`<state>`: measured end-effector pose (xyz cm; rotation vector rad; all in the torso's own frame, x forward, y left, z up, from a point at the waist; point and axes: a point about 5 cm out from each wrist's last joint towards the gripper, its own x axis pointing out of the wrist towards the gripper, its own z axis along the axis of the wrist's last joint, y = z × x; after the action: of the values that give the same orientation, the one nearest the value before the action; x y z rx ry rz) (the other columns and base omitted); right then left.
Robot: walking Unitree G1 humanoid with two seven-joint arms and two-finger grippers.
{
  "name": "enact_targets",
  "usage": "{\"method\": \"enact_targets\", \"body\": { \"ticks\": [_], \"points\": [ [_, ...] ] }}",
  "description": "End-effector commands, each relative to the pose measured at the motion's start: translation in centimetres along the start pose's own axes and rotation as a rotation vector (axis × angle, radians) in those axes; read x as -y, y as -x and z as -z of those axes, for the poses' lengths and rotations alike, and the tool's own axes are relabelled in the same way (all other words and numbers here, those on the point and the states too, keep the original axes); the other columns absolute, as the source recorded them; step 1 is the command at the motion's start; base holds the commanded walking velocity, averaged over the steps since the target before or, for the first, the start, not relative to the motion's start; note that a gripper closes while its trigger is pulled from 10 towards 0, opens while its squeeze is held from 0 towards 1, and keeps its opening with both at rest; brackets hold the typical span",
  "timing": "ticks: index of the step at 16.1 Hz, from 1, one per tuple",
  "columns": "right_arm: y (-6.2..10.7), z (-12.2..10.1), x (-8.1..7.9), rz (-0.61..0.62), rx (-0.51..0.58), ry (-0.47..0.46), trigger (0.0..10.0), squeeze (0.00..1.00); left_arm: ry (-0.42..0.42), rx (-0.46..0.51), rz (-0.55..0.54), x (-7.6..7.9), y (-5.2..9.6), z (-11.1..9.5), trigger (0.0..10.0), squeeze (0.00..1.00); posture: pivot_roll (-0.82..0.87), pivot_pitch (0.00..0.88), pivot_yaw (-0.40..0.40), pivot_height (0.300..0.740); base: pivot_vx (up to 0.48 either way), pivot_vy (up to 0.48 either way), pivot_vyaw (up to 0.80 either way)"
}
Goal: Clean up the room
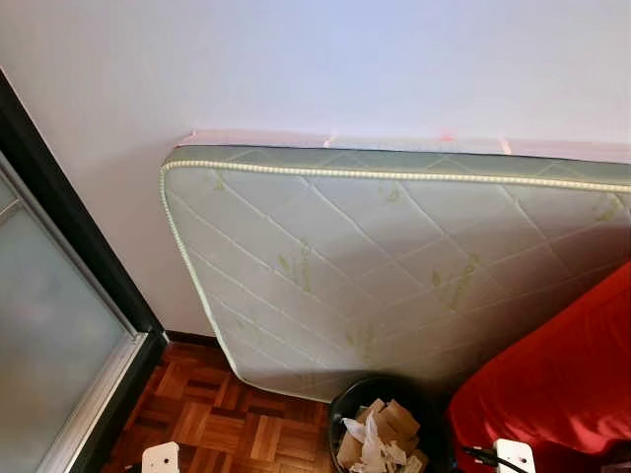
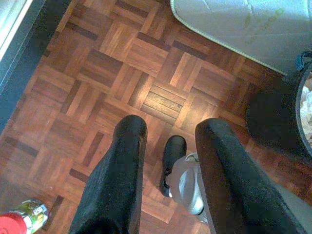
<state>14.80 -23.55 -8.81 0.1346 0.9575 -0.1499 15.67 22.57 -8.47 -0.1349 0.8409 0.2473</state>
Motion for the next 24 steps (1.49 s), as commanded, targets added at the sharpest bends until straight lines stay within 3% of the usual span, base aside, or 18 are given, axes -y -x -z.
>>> {"method": "enact_targets", "body": {
  "ticks": [1,11,19,24],
  "points": [
    [0.0,0.1,0.0,0.0,-0.008,0.005,10.0,0.0,-0.003,-0.027,-0.008,-0.5,0.1,0.3,10.0,0.0,0.07,0.0,0.019,0.74,0.0,0.0,0.0],
    [-0.1,-0.1,-0.2,-0.006,-0.003,-0.009,10.0,0.0,0.011,-0.051,-0.029,-1.6,0.3,0.8,10.0,0.0,0.08,0.0,0.012,0.74,0.0,0.0,0.0],
    [-0.1,-0.2,-0.4,-0.011,-0.001,-0.007,10.0,0.0,0.013,-0.021,-0.005,0.8,-0.4,-0.7,10.0,0.0,0.09,0.0,0.005,0.74,-0.188,0.0,0.0],
    [-0.2,-0.3,-0.4,-0.011,-0.001,-0.009,10.0,0.0,0.016,-0.022,-0.01,0.4,-0.4,-0.6,10.0,0.0,0.09,0.0,0.007,0.74,-0.268,0.0,0.0]
  ]
}}
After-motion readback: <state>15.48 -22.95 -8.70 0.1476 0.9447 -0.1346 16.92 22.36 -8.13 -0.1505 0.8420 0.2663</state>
